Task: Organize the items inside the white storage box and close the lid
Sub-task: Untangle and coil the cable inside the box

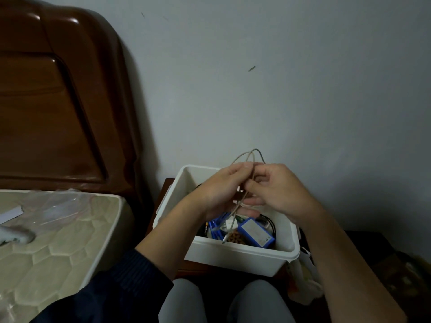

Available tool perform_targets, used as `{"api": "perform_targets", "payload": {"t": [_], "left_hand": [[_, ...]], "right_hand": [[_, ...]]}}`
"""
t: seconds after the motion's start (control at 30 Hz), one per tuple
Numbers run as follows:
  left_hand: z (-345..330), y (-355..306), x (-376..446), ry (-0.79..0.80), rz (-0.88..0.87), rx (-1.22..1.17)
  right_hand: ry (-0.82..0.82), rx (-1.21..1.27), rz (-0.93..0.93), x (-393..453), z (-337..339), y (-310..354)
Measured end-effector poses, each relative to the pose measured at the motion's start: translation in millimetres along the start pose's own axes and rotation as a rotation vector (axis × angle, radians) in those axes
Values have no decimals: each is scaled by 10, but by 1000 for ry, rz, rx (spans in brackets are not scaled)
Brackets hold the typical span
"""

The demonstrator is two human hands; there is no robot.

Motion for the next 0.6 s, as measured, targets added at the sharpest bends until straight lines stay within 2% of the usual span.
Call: {"api": "perform_targets", "payload": {"t": [0.13, 0.27, 0.6], "left_hand": [[-61, 59, 31, 109, 78, 135], [-106, 78, 88, 177, 85, 117], [-211, -20, 39, 135, 101, -34]], "right_hand": [[-111, -11, 3, 17, 265, 71], [-150, 53, -16, 6, 420, 79], [-223, 62, 21, 53, 505, 163]]}}
Point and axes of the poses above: each hand's wrist, its own x-axis towards the middle knuckle, its own z-axis out of the back of the hand, y = z × x, the point moved 4 cm from there along x, towards the middle knuckle, and after that the axes turned 8 degrees about z, right-handed, at the moved point
